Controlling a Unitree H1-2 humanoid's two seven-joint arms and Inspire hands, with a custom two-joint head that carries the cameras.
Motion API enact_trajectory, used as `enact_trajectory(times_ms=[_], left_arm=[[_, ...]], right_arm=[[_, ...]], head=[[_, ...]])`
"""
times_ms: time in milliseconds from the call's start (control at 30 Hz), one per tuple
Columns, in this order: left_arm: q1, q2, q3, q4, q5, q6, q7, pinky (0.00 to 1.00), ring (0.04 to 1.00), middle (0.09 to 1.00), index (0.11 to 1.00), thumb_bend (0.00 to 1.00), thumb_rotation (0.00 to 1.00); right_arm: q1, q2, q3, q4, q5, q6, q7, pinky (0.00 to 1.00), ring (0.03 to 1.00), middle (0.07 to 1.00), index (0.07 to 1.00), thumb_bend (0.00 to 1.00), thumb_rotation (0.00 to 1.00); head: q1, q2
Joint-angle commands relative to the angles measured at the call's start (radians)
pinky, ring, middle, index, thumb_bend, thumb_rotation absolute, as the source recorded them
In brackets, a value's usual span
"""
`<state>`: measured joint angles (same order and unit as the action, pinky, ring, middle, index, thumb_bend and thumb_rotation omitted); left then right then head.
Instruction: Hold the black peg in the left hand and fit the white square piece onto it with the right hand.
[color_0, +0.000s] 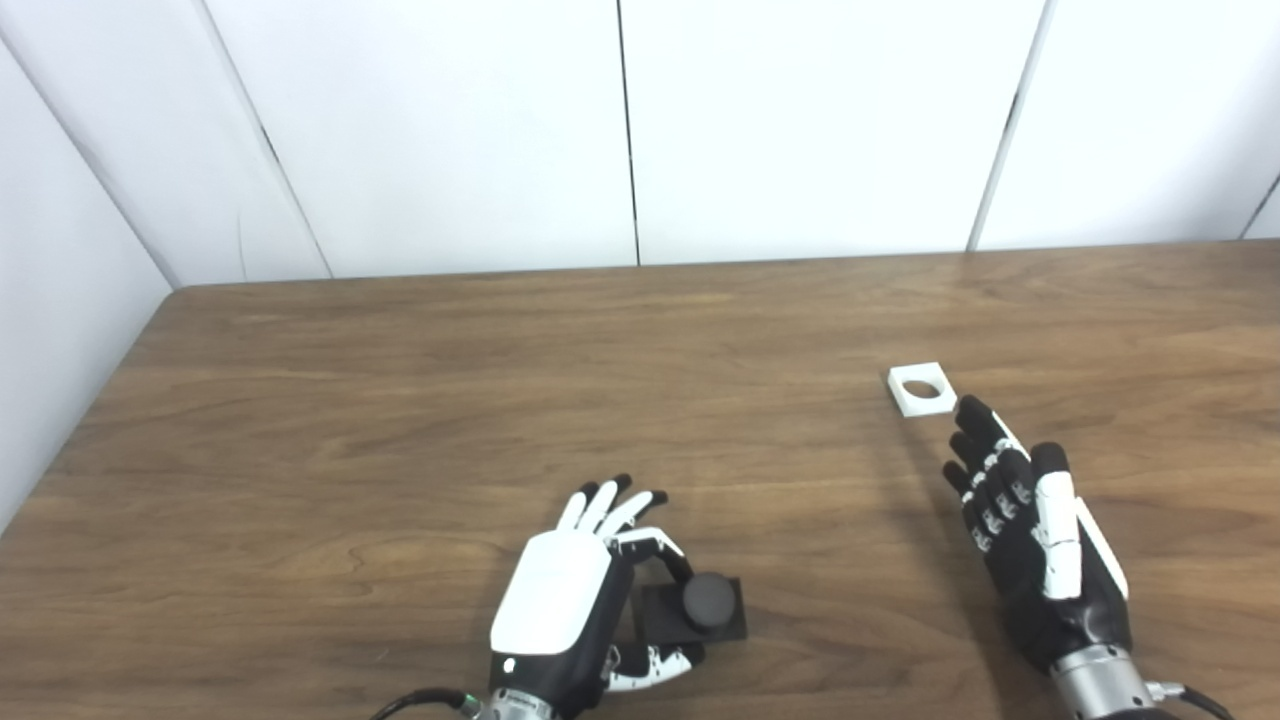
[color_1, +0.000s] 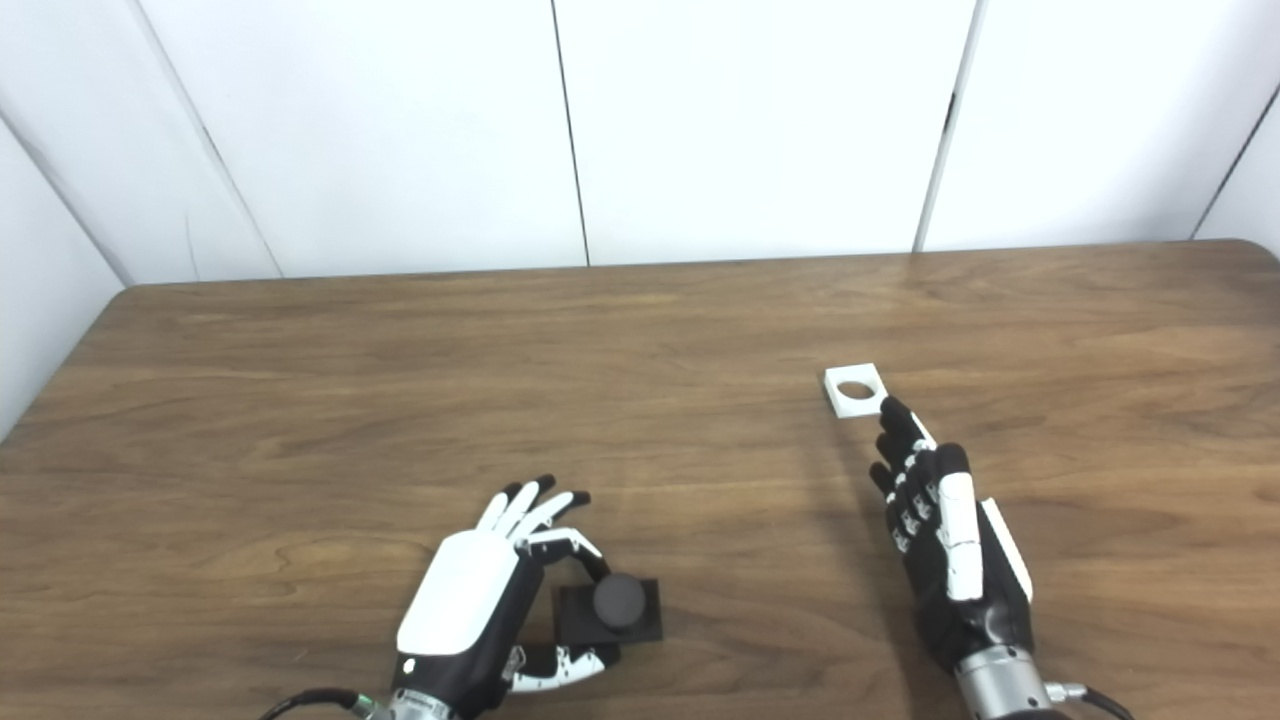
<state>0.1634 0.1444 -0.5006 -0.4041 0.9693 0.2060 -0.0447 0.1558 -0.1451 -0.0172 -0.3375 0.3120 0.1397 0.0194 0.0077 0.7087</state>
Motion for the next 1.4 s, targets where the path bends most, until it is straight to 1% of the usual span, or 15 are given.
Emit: enact_trajectory(times_ms=[0,167,233,267,300,333,400,433,467,533,667,800,933,1100,1367], left_arm=[[0.035,0.005,-0.012,0.010,0.002,-0.015,-0.039,1.00,0.981,0.896,0.488,0.51,0.06],[0.036,0.003,-0.004,0.022,0.008,-0.020,-0.031,1.00,0.983,0.897,0.488,0.51,0.07],[0.033,0.002,-0.001,0.024,0.013,-0.020,-0.033,1.00,0.982,0.896,0.488,0.51,0.07],[0.031,0.002,0.000,0.024,0.016,-0.019,-0.037,1.00,0.981,0.896,0.488,0.51,0.07],[0.029,0.002,0.000,0.024,0.018,-0.019,-0.039,1.00,0.981,0.896,0.488,0.51,0.07],[0.029,0.001,0.001,0.024,0.018,-0.019,-0.041,1.00,0.981,0.895,0.488,0.51,0.07],[0.028,0.000,0.004,0.030,0.009,-0.027,-0.032,1.00,0.980,0.894,0.488,0.51,0.07],[0.028,0.000,0.006,0.033,0.004,-0.032,-0.027,1.00,0.979,0.892,0.487,0.51,0.06],[0.028,0.000,0.007,0.035,0.003,-0.034,-0.026,1.00,0.981,0.894,0.487,0.51,0.06],[0.030,0.000,0.007,0.039,0.006,-0.037,-0.024,1.00,0.980,0.893,0.487,0.51,0.07],[0.033,-0.006,0.006,0.040,0.011,-0.030,-0.031,1.00,0.983,0.896,0.487,0.51,0.07],[0.036,-0.013,0.004,0.039,0.020,-0.023,-0.036,1.00,0.984,0.897,0.488,0.51,0.07],[0.038,-0.014,0.002,0.042,0.018,-0.029,-0.026,1.00,0.981,0.895,0.488,0.51,0.07],[0.044,-0.014,0.004,0.037,0.022,-0.026,-0.023,1.00,0.979,0.893,0.487,0.51,0.07],[0.055,-0.014,0.003,0.047,0.016,-0.034,-0.012,1.00,0.981,0.893,0.486,0.51,0.06]], right_arm=[[0.000,0.053,0.000,-0.029,0.002,-0.037,0.002,1.00,1.000,0.981,0.936,0.62,1.00],[-0.010,0.044,0.000,-0.034,-0.010,-0.032,0.000,1.00,1.000,0.986,0.938,0.61,0.99],[-0.017,0.036,0.003,-0.039,-0.052,-0.034,-0.010,0.98,0.993,0.976,0.933,0.62,0.92],[-0.033,0.018,0.007,-0.049,-0.101,-0.034,-0.015,0.97,0.990,0.973,0.931,0.62,0.89],[-0.055,-0.007,0.013,-0.060,-0.177,-0.036,-0.022,0.93,0.968,0.957,0.909,0.60,0.73],[-0.070,-0.025,0.017,-0.067,-0.230,-0.037,-0.026,0.92,0.959,0.942,0.889,0.61,0.65],[-0.126,-0.085,0.029,-0.078,-0.402,-0.043,-0.034,0.92,0.950,0.929,0.862,0.66,0.55],[-0.158,-0.114,0.032,-0.084,-0.472,-0.031,-0.032,0.96,0.960,0.933,0.838,0.72,0.45],[-0.194,-0.146,0.037,-0.090,-0.551,-0.010,-0.026,0.98,0.975,0.938,0.818,0.76,0.40],[-0.263,-0.211,0.053,-0.093,-0.681,0.023,-0.001,0.99,0.993,0.951,0.796,0.80,0.37],[-0.416,-0.315,0.083,-0.039,-0.776,0.043,0.077,1.00,1.000,0.968,0.724,0.89,0.25],[-0.521,-0.378,0.130,0.039,-0.835,0.079,0.171,1.00,1.000,0.975,0.706,0.91,0.23],[-0.598,-0.403,0.162,0.116,-0.855,0.118,0.247,1.00,1.000,0.966,0.702,0.94,0.20],[-0.667,-0.411,0.193,0.225,-0.900,0.102,0.274,0.96,1.000,0.939,0.682,1.00,0.17],[-0.731,-0.412,0.229,0.365,-0.924,0.081,0.300,1.00,1.000,0.966,0.694,0.97,0.18]], head=[[0.000,0.001],[0.000,0.002],[0.001,0.003],[0.001,0.003],[0.001,0.003],[0.001,0.003],[-0.008,0.003],[-0.008,0.004],[-0.008,0.003],[-0.009,0.003],[-0.013,0.005],[-0.009,0.006],[-0.008,0.004],[-0.015,-0.003],[-0.031,-0.032]])
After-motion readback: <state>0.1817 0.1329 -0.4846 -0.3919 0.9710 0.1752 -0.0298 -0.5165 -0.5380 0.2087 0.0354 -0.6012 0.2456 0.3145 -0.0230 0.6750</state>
